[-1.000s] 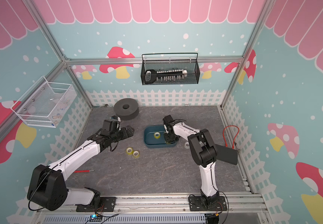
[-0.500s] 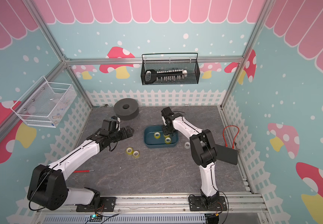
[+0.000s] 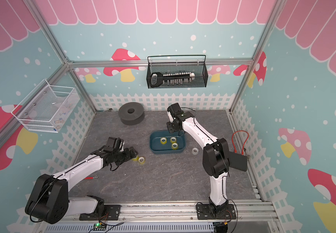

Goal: Put the transparent tape into the storage box
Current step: Pick up the tape from the center of the board.

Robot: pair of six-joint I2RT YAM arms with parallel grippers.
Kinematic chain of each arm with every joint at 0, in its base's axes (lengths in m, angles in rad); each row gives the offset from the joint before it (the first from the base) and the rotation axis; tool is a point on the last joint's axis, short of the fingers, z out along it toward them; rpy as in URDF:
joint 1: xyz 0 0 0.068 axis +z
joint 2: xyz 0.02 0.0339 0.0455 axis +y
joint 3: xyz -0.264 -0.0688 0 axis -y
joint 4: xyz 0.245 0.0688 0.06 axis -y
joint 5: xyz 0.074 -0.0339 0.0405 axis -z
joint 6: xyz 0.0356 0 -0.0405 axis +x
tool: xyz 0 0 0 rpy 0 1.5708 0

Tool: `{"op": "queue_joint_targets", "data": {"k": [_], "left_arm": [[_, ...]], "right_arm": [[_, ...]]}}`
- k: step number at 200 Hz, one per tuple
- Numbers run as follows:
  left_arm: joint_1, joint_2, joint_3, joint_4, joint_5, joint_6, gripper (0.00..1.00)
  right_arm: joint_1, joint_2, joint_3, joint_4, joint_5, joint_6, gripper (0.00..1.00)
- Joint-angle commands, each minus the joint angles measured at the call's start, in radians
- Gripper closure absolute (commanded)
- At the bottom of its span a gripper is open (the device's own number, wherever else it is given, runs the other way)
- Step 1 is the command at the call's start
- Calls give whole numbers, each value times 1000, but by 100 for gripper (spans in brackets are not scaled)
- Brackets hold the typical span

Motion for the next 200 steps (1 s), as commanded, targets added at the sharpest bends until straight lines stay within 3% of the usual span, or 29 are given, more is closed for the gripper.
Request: {"op": "queue_joint_targets", "data": {"k": [1, 18, 47, 143, 200], "left_arm": [[12, 8, -6, 0, -15, -21, 9], [21, 38, 3, 2, -26, -14, 18], [27, 76, 23, 1, -59, -8, 44], [28, 192, 90, 7, -89, 43, 46], [28, 223, 95, 4, -72, 62, 59]], "right_arm": [[12, -17, -4, -1, -15, 8, 59], [14, -27, -20, 10, -16, 9, 60], [13, -39, -44, 19, -10, 12, 60], [14, -41, -77, 41, -3, 19, 60], [12, -48, -97, 48, 9, 23, 60]]}}
